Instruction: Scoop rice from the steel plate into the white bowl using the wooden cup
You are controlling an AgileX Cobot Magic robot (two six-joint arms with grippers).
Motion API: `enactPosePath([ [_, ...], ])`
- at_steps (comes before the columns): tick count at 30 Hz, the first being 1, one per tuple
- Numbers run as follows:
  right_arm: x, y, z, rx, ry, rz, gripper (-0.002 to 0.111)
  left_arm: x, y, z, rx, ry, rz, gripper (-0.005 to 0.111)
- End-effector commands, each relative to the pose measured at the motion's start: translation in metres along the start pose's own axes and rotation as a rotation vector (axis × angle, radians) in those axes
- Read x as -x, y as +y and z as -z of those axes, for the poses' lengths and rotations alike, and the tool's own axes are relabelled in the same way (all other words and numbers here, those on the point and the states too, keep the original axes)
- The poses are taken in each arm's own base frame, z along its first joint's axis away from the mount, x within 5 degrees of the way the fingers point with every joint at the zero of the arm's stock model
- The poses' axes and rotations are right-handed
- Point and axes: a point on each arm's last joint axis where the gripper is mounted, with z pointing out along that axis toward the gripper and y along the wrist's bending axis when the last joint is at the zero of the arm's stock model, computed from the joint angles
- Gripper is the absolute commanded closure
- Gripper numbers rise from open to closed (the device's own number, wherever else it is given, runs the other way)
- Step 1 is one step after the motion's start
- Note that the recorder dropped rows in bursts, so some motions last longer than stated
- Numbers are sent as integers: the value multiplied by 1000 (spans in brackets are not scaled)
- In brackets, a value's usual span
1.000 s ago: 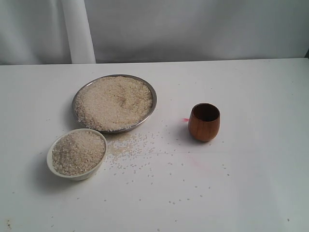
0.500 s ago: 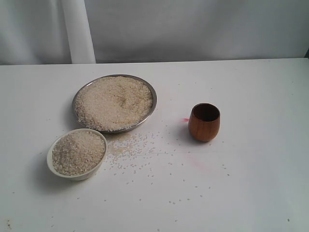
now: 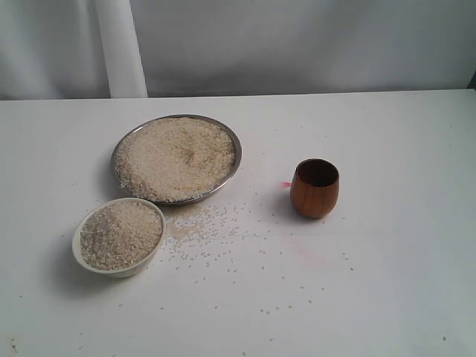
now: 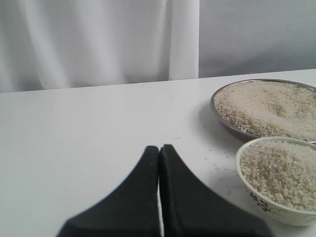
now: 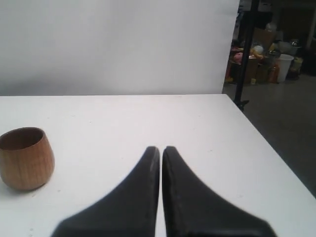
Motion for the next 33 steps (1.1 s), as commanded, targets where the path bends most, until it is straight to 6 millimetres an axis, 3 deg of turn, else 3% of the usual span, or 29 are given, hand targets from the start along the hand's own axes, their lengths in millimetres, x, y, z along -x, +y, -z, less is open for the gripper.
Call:
enactPosePath([
  [1,-2,2,0,35,-1,-7,106,0,0,0,-6,-9,13,107],
  [15,-15,4,1,65,135,18,106,0,0,0,-6,-9,13,107],
  [33,-14,4,1,67,134,-14,106,0,0,0,-6,-9,13,107],
])
